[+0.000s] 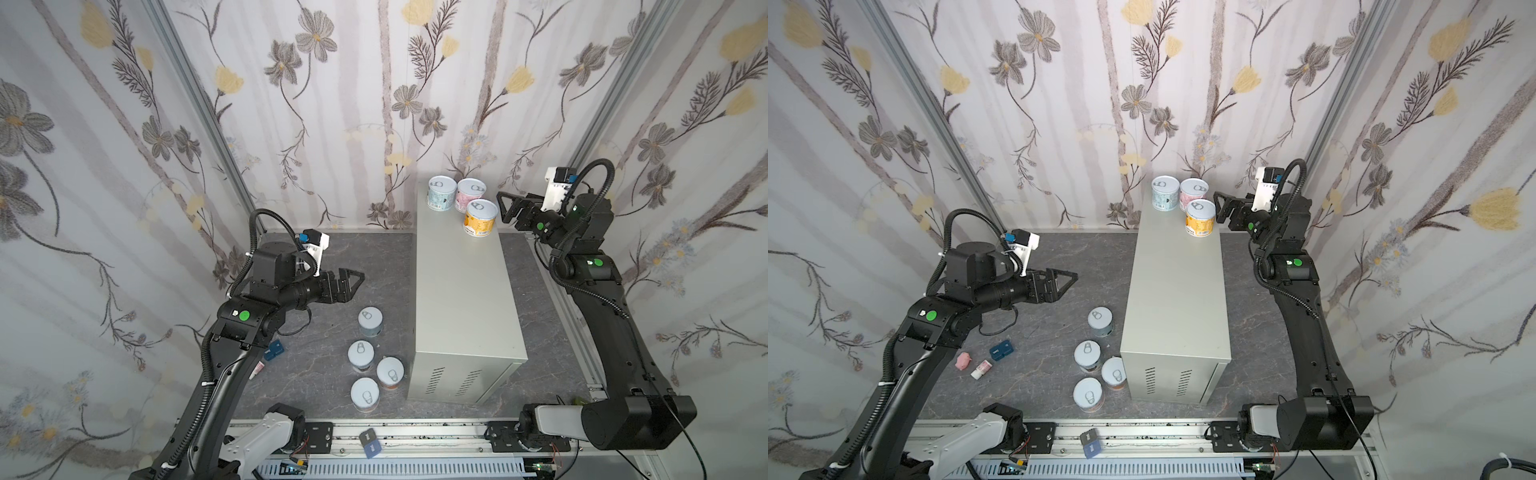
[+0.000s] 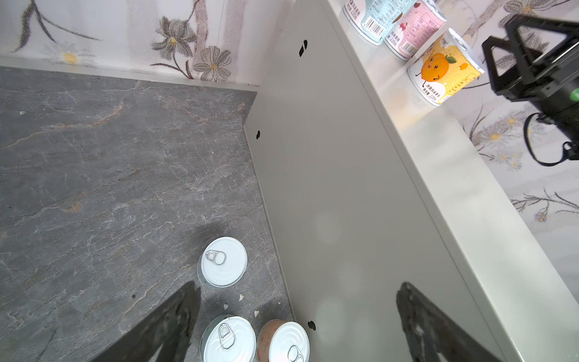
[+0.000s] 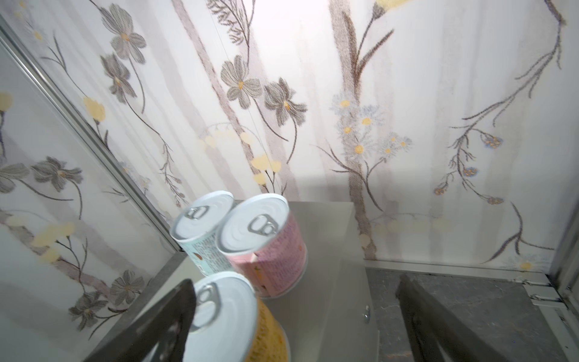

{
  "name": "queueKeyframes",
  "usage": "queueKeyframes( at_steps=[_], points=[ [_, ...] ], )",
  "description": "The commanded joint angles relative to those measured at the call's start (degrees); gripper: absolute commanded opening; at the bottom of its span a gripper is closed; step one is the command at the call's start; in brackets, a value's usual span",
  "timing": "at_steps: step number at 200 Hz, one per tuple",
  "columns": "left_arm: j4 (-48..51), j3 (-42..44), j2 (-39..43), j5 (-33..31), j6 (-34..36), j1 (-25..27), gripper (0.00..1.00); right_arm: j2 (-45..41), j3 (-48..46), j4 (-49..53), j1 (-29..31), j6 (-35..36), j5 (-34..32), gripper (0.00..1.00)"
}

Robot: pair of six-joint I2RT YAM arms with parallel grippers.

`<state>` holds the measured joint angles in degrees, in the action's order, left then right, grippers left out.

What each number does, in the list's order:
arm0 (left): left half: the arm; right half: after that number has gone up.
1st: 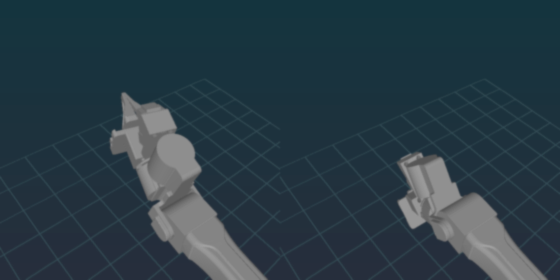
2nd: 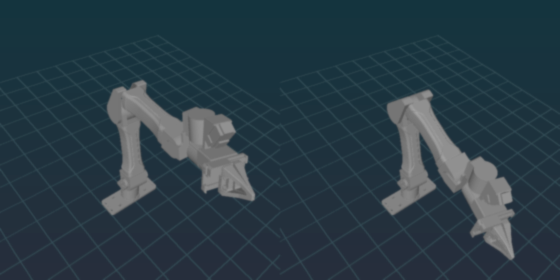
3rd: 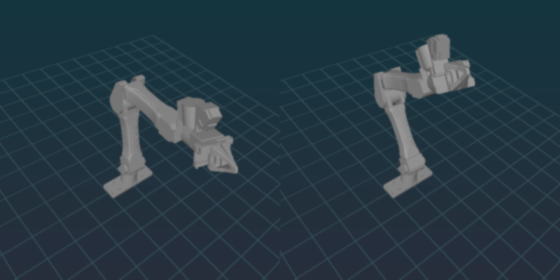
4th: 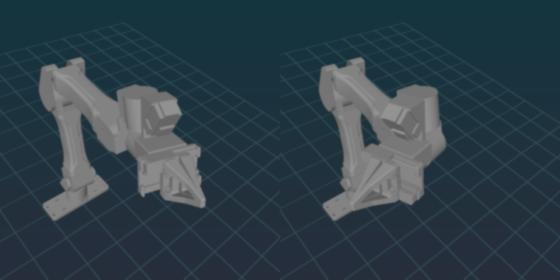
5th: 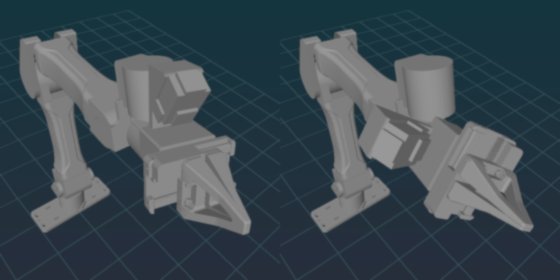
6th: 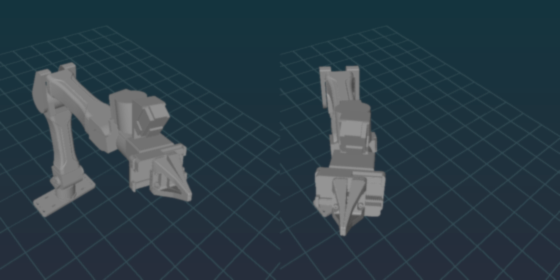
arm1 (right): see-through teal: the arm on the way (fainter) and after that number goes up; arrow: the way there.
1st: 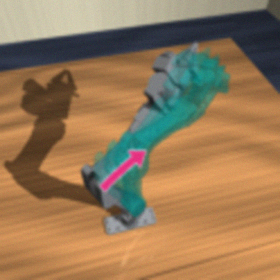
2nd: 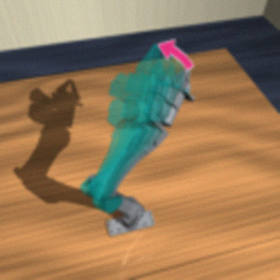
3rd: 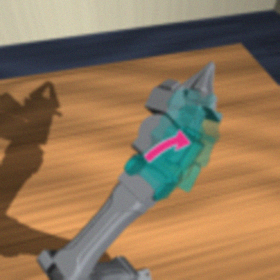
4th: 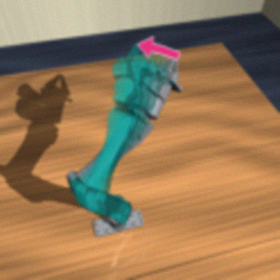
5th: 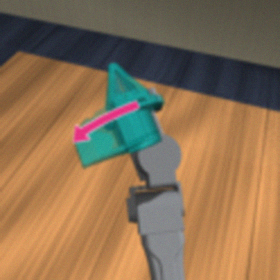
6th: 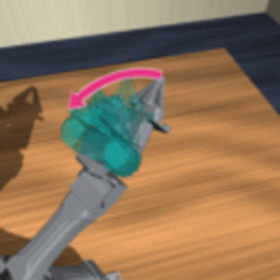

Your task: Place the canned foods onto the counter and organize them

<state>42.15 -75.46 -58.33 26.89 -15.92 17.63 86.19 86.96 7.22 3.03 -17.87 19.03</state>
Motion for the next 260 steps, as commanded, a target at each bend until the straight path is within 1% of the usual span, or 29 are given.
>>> queueKeyframes(
  at_steps=[1, 32, 52, 67, 92, 170, 222, 260],
  points=[
    [-2.9, 0.4, 0.2, 1.2, -0.3, 0.0, 1.00, 3.3, 6.2, 9.2, 1.9, -5.7, -6.2, 1.00],
    [-2.4, 0.8, 1.1, 0.7, 0.5, 0.0, 1.00, 12.0, 18.5, 17.4, 3.4, -9.0, -9.5, 1.00],
    [-1.9, 2.0, 2.4, 0.0, 1.0, 0.0, 1.00, 16.7, 25.5, 21.5, 3.8, -10.6, -12.6, 1.00],
    [-1.8, 3.1, 3.4, -0.3, 1.2, 0.0, 1.00, 20.6, 31.3, 25.1, 4.0, -11.8, -13.7, 1.00],
    [-1.5, 4.5, 4.9, -0.9, 1.4, 0.0, 1.00, 24.4, 38.5, 29.4, 5.2, -12.4, -16.2, 1.00],
    [-3.6, 8.8, 7.9, -0.2, 0.1, 0.0, 1.00, 26.6, 39.9, 35.0, 4.8, -9.6, -16.3, 1.00],
    [-5.0, 11.8, 10.1, -0.8, -0.9, 0.0, 1.00, 28.8, 42.1, 37.6, 3.1, -8.6, -14.7, 1.00],
    [-5.1, 12.0, 10.4, -1.0, -0.9, 0.0, 1.00, 29.4, 42.9, 37.7, 2.7, -8.3, -12.2, 1.00]
  ],
)
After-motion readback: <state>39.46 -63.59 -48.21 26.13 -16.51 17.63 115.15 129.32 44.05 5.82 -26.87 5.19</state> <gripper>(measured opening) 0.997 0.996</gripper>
